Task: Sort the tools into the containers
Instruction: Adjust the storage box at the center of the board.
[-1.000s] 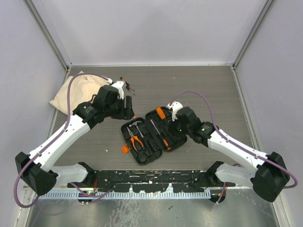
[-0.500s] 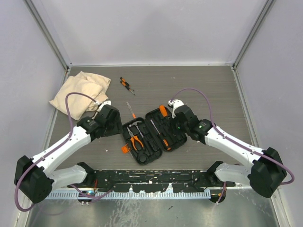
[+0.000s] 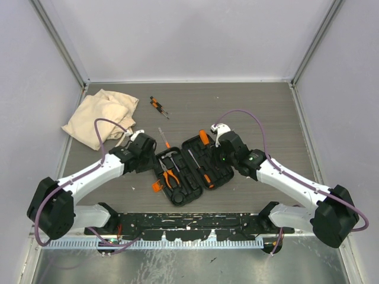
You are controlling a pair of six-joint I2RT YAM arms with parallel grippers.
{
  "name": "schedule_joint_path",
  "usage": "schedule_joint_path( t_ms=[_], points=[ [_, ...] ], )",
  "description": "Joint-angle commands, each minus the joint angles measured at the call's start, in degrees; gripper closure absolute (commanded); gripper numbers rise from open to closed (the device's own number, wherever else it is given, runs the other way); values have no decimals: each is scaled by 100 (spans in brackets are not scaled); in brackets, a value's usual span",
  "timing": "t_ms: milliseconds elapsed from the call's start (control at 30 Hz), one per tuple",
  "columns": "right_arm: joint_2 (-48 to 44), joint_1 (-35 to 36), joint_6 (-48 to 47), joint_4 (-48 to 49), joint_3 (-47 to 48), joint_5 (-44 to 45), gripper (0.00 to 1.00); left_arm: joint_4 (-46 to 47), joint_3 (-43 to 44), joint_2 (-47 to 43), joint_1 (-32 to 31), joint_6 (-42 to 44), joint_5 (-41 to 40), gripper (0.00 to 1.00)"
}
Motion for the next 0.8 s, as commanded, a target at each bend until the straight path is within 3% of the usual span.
schedule_joint_path(
  t_ms=[0, 433, 767],
  points=[
    [-177, 12, 63, 337, 40, 60, 100, 369, 62, 361, 34, -73, -7, 54],
    [-171, 11, 54, 346, -22, 96, 100, 694, -73, 985, 35, -25, 113, 60],
    [-210, 8, 52, 328, -31, 130, 99, 719, 27, 1296, 176, 267, 128, 85]
  ],
)
